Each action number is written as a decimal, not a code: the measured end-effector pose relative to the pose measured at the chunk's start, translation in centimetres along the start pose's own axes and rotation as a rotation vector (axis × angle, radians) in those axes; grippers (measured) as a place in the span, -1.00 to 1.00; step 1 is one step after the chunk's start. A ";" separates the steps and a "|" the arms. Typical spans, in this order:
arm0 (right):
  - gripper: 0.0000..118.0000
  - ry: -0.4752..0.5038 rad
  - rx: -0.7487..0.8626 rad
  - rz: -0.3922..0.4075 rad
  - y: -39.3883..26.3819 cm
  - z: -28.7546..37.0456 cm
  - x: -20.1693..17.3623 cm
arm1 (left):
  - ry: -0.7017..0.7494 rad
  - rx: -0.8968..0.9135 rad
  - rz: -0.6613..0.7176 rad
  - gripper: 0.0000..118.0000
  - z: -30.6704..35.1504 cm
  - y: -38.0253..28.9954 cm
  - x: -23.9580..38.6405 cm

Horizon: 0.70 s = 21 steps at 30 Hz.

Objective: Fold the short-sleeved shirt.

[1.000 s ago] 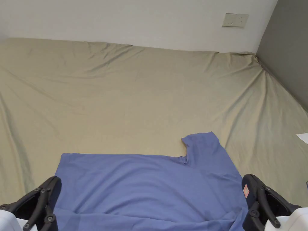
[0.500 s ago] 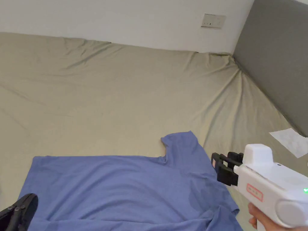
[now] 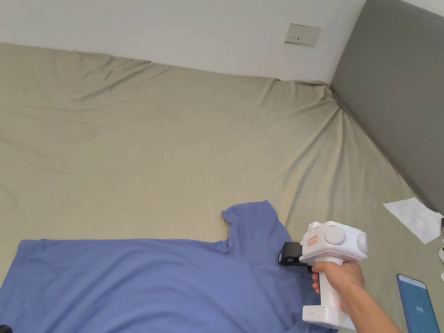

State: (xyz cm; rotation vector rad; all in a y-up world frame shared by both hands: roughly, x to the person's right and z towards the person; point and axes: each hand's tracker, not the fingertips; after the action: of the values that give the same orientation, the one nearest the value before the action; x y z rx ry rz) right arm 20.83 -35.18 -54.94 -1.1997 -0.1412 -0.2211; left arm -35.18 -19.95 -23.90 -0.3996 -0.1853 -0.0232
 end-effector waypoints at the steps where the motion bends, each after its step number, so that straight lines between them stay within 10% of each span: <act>1: 0.32 -0.011 -0.004 0.010 -0.2 0.0 -0.4 | 0.002 -0.003 0.005 -1.00 -0.1 -0.1 -0.1; 5: 0.20 -0.005 0.027 0.064 0.6 0.5 -0.8 | 0.000 -0.021 0.029 -1.00 -0.5 -0.3 -0.5; 8: -0.94 0.040 0.033 0.051 0.4 0.9 -1.8 | -0.001 -0.028 0.022 -1.00 -0.6 -0.2 -0.5; 15: -0.97 0.060 0.112 0.132 0.1 3.8 -3.3 | -0.103 -0.030 0.109 -0.98 -6.3 2.8 -4.9; 19: -0.97 0.079 0.131 0.184 -0.5 5.0 -3.6 | -0.096 -0.197 0.189 -0.36 -17.3 4.5 -9.9; 21: -0.97 0.091 0.133 0.192 -0.8 5.1 -3.8 | -0.024 -0.297 0.150 0.43 -23.9 4.3 -11.8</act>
State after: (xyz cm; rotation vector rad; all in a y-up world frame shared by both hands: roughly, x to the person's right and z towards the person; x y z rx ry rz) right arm 16.99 -30.29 -53.27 -1.0612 0.0382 -0.0958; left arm -42.39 -25.49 -49.36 -0.7098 -0.1758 0.1030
